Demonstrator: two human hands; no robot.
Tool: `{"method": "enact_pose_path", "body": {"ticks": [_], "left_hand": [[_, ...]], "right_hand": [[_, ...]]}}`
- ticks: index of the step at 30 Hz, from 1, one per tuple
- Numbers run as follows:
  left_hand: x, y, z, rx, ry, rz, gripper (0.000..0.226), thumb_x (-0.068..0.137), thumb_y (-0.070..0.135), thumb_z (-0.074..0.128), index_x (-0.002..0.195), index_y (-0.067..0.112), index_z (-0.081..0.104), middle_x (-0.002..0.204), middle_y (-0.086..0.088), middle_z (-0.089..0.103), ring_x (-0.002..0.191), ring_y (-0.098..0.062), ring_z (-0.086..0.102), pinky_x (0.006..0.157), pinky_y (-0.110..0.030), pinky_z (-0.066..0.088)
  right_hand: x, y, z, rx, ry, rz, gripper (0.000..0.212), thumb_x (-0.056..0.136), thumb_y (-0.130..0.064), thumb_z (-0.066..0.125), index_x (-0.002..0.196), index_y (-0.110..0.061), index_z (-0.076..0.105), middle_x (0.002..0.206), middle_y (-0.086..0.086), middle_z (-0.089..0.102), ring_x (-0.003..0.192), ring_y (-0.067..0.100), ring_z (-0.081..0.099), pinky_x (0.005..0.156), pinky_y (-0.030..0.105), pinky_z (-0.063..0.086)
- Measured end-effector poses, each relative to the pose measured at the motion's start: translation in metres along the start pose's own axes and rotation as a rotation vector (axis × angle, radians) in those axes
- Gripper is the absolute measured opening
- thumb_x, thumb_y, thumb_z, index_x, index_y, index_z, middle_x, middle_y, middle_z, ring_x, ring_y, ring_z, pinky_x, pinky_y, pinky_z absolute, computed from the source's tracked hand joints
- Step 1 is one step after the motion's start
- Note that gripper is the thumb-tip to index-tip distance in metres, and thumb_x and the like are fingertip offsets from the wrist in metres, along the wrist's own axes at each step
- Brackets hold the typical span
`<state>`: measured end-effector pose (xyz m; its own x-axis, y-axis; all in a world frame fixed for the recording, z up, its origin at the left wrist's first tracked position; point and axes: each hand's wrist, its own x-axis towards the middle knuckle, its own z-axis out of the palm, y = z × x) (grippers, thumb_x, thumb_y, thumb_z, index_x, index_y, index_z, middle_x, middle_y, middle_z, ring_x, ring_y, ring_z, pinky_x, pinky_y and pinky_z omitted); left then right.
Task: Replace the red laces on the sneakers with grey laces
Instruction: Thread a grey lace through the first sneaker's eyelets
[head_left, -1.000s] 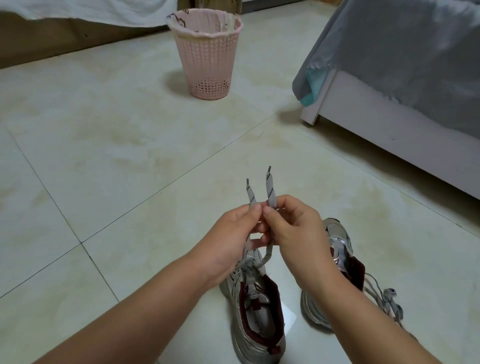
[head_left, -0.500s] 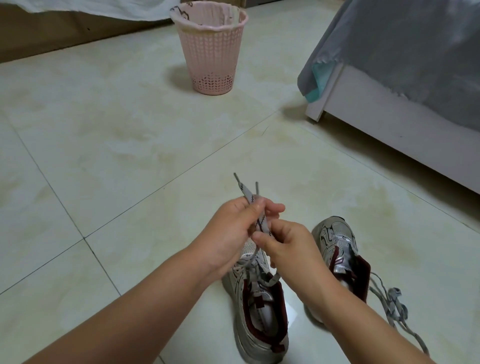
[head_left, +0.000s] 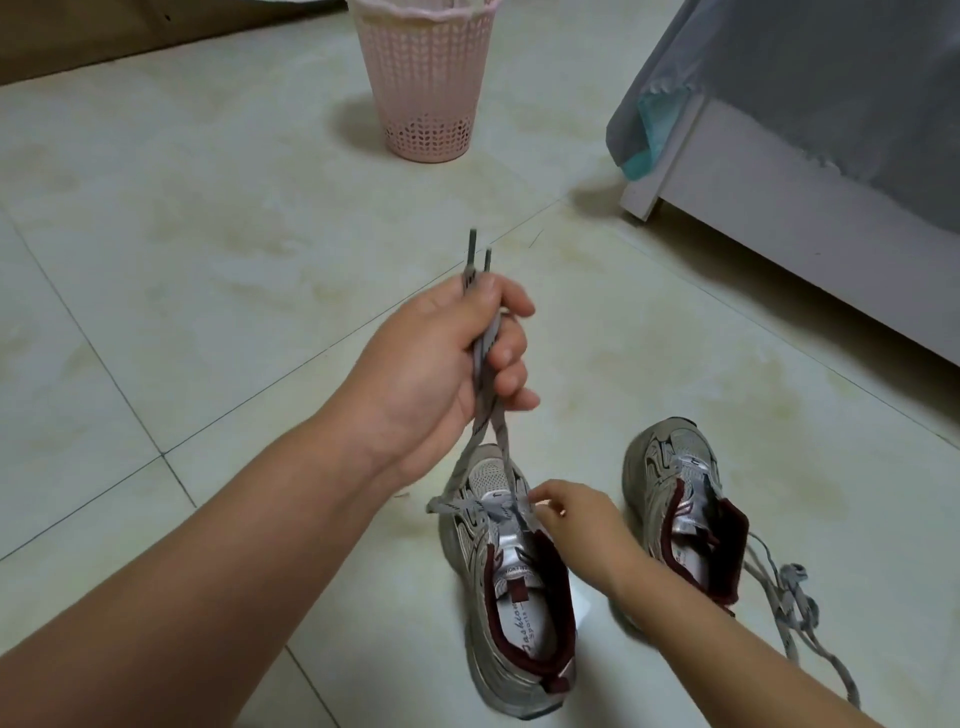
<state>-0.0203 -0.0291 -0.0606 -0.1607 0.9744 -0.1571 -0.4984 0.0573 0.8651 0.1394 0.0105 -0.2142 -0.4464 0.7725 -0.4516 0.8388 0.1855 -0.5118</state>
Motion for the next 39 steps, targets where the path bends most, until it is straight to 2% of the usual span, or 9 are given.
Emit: {"method": "enact_pose_path", "body": {"ticks": [6,14,19,23,28,32,34,36,39], "left_hand": [[0.006,0.019,0.026,0.008,-0.034,0.101,0.033,0.1,0.019,0.03,0.073,0.013,0.048,0.045,0.005,0.038,0.04,-0.008,0.039,0.049,-0.019,0.048],[0.02,0.033,0.044,0.067,-0.021,0.19,0.035,0.1,0.016,0.03,0.068,0.014,0.045,0.044,0.008,0.033,0.04,-0.006,0.033,0.048,-0.017,0.043],[0.016,0.028,0.03,0.126,-0.061,0.188,0.034,0.1,0.016,0.031,0.07,0.013,0.047,0.044,0.008,0.034,0.04,-0.007,0.033,0.047,-0.018,0.044],[0.014,0.006,0.005,0.198,-0.002,0.075,0.033,0.099,0.016,0.031,0.072,0.014,0.049,0.044,0.007,0.037,0.04,-0.008,0.037,0.045,-0.02,0.045],[0.011,-0.037,-0.038,0.37,0.22,-0.095,0.032,0.099,0.017,0.034,0.073,0.012,0.052,0.054,0.0,0.049,0.045,-0.009,0.047,0.045,-0.023,0.047],[0.01,-0.074,-0.069,0.559,0.305,-0.233,0.032,0.097,0.015,0.038,0.07,0.013,0.055,0.084,-0.007,0.063,0.076,-0.014,0.059,0.055,-0.033,0.055],[0.009,-0.092,-0.079,0.647,0.276,-0.296,0.032,0.097,0.015,0.038,0.069,0.015,0.054,0.102,-0.01,0.063,0.092,-0.023,0.061,0.06,-0.037,0.056],[0.007,-0.106,-0.087,0.728,0.216,-0.359,0.033,0.098,0.017,0.037,0.068,0.016,0.051,0.109,-0.011,0.06,0.1,-0.036,0.06,0.061,-0.037,0.055],[0.006,-0.123,-0.094,0.762,0.132,-0.413,0.032,0.097,0.018,0.038,0.068,0.017,0.05,0.108,-0.008,0.059,0.091,-0.032,0.057,0.055,-0.033,0.051]], "right_hand": [[0.015,-0.009,0.021,-0.142,0.01,-0.058,0.025,0.093,-0.019,0.04,0.113,-0.019,0.055,0.112,0.01,0.056,0.105,0.029,0.054,0.081,0.03,0.04],[0.018,-0.012,0.034,-0.153,0.022,0.039,0.019,0.091,-0.024,0.043,0.106,-0.012,0.047,0.102,0.009,0.063,0.093,0.03,0.057,0.067,0.03,0.036],[0.026,-0.005,0.025,-0.023,0.015,0.086,0.013,0.091,-0.024,0.047,0.097,-0.02,0.057,0.093,0.003,0.065,0.079,0.02,0.054,0.066,0.026,0.037],[0.038,-0.011,0.016,-0.008,0.115,-0.103,0.017,0.089,-0.017,0.053,0.091,-0.021,0.069,0.093,0.002,0.067,0.084,0.019,0.056,0.068,0.025,0.036],[0.05,-0.023,0.02,-0.355,-0.066,-0.411,0.02,0.083,-0.022,0.061,0.102,-0.021,0.069,0.105,0.004,0.057,0.103,0.024,0.051,0.078,0.028,0.037],[0.052,-0.021,0.026,-0.534,-0.026,-0.54,0.018,0.086,-0.014,0.049,0.099,-0.014,0.062,0.104,0.007,0.056,0.098,0.028,0.051,0.072,0.033,0.034],[0.05,-0.02,0.03,-0.475,0.016,-0.538,0.015,0.085,-0.012,0.048,0.095,-0.013,0.059,0.101,0.008,0.058,0.092,0.029,0.053,0.065,0.03,0.025],[0.049,-0.019,0.03,-0.336,0.058,-0.479,0.009,0.083,-0.01,0.049,0.087,-0.016,0.054,0.094,0.006,0.06,0.087,0.029,0.054,0.062,0.028,0.021],[0.05,-0.014,0.025,-0.032,0.097,-0.256,0.013,0.088,-0.01,0.05,0.078,-0.018,0.046,0.078,0.002,0.057,0.076,0.025,0.049,0.064,0.03,0.028]]}}
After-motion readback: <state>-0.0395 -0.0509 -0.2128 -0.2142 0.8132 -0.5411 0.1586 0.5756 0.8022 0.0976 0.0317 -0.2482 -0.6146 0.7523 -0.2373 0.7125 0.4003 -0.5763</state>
